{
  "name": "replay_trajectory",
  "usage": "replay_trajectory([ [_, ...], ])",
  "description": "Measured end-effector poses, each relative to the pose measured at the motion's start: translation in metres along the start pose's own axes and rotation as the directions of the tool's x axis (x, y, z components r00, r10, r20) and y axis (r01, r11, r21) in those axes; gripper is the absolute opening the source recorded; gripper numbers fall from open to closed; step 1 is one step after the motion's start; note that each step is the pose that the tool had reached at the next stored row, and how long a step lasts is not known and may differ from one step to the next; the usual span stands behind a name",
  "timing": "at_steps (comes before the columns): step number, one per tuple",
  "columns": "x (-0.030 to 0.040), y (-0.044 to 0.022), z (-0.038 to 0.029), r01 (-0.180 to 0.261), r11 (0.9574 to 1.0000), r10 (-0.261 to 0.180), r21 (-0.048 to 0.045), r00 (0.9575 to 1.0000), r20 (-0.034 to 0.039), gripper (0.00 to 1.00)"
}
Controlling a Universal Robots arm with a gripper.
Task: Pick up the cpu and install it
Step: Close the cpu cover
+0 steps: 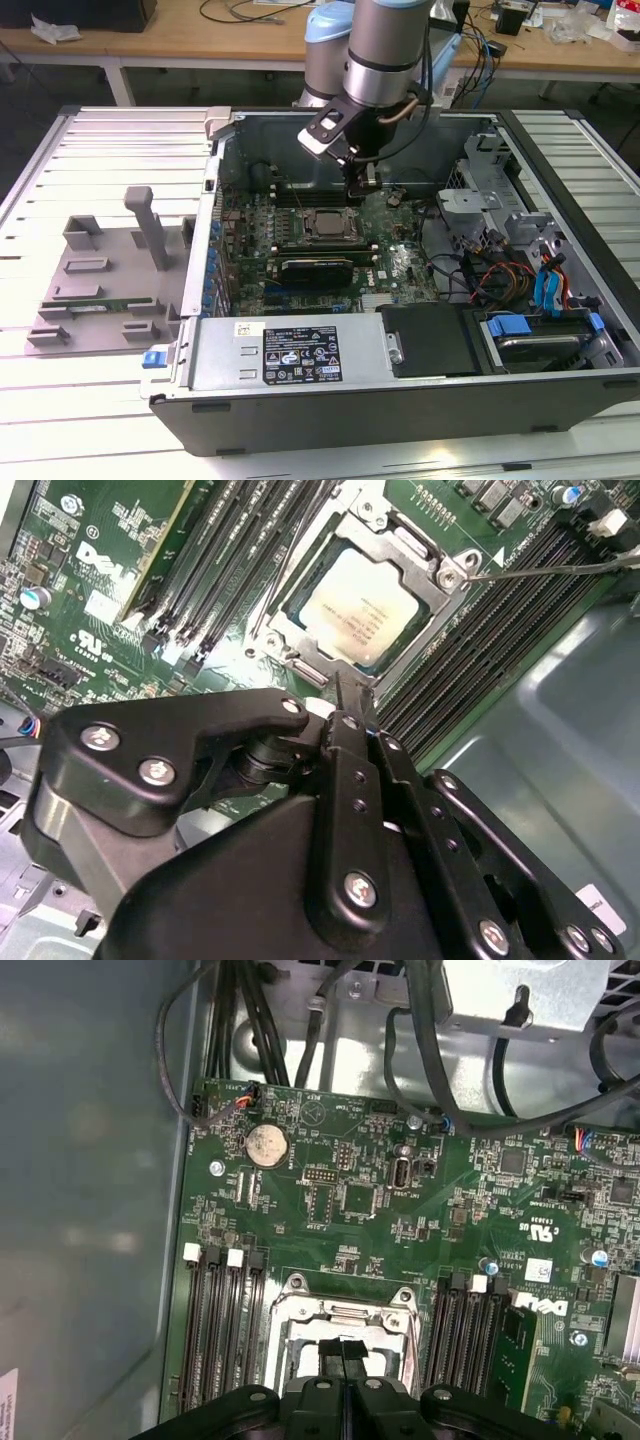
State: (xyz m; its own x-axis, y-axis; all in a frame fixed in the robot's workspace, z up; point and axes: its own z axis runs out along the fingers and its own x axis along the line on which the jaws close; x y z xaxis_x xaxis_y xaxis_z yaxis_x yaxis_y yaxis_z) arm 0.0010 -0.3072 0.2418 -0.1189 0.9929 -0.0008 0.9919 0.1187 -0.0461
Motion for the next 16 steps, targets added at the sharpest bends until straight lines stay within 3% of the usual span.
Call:
replay_trajectory([
  [8,0.0006,-0.0045,0.0032,0.0,1.0,0.0,-0.0001,1.0,0.0,0.11],
  [12,0.0011,-0.0083,0.0098,0.0,1.0,0.0,0.0,1.0,0.0,0.11],
  [16,0.0021,-0.0166,0.0171,0.0,1.0,0.0,-0.0001,1.0,0.0,0.11],
])
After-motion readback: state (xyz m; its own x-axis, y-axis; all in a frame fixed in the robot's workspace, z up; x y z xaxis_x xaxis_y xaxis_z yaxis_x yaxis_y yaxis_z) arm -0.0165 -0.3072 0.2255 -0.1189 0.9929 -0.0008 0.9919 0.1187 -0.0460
